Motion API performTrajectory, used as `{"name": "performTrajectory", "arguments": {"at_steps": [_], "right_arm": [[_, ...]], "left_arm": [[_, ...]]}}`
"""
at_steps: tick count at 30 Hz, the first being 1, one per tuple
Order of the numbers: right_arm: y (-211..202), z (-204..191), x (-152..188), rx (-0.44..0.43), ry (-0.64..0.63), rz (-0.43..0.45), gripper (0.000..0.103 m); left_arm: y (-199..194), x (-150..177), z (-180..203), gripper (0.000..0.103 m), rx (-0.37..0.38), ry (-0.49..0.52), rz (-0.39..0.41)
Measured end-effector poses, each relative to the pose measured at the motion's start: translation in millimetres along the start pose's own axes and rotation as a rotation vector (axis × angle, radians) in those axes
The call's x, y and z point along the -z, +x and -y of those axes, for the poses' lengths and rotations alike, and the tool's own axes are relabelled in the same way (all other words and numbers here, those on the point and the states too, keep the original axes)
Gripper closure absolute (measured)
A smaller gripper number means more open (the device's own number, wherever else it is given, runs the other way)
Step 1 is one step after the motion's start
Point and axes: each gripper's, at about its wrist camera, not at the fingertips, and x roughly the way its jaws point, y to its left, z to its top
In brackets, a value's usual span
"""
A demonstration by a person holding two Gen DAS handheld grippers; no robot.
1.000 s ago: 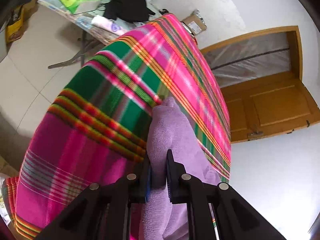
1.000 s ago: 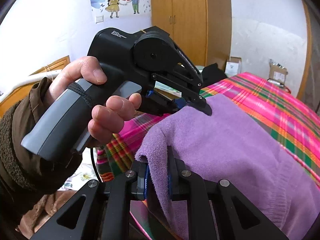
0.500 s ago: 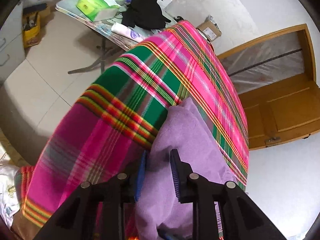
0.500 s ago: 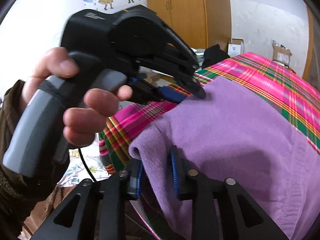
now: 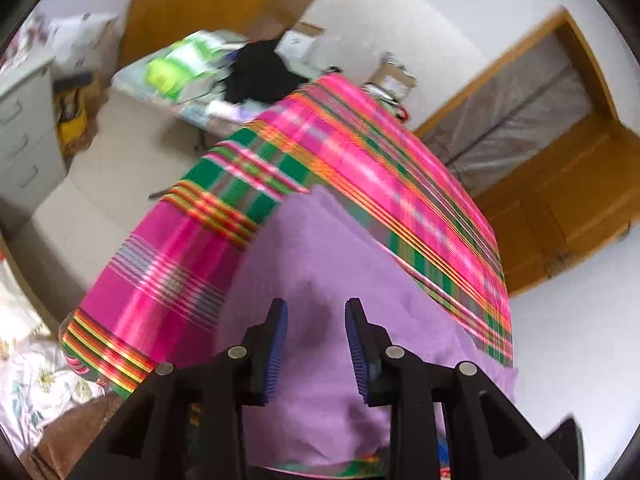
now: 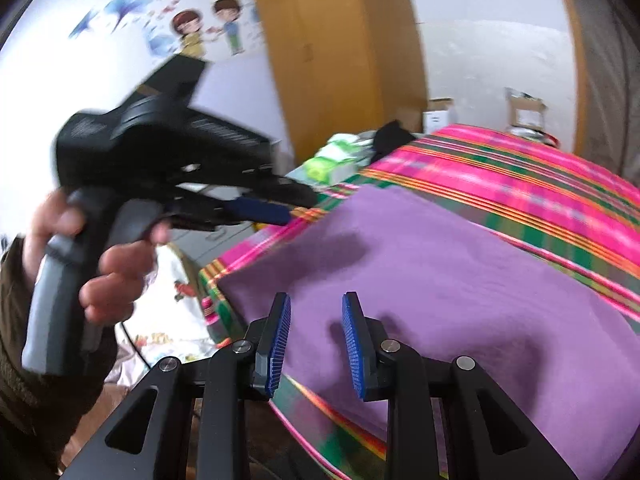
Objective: Fold clothes
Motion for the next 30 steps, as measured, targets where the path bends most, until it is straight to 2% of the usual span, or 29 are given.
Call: {"name": "performTrajectory", "arguments": {"at_steps": [4,9,11,17,21,24,26,30], "right_arm": [[-31,28,13,0.066,0.077,0.033,0.075],[-62,80,35,0.249,0.168,0.060,0.075],[-76,109,47,0.331,0.224,0.055,0.075],[-107,169,81,0.472,0.390,0.037,0.075],[-130,185,102,0.519,0.431,0.040,0.075],[-159,190,115,0.579,0.449,0.093,0.075],[-178,192,125,0.589,0.454,0.127,0.075],[-205,199,145,0.679,0.430,0.119,0.075]], "left_arm": [[1,18,31,0.070,0.023,0.044,0.001],[18,44,77,0.070,0.083,0.136,-0.035],[31,54,96,0.070,0.099,0.181,-0.064],[76,82,142,0.070,0.148,0.279,-0.172],[97,103,165,0.070,0.153,0.338,-0.242],[102,119,180,0.070,0.164,0.403,-0.257],[105,129,190,0.070,0.165,0.454,-0.265],[117,143,206,0.069,0.165,0.525,-0.321]]}}
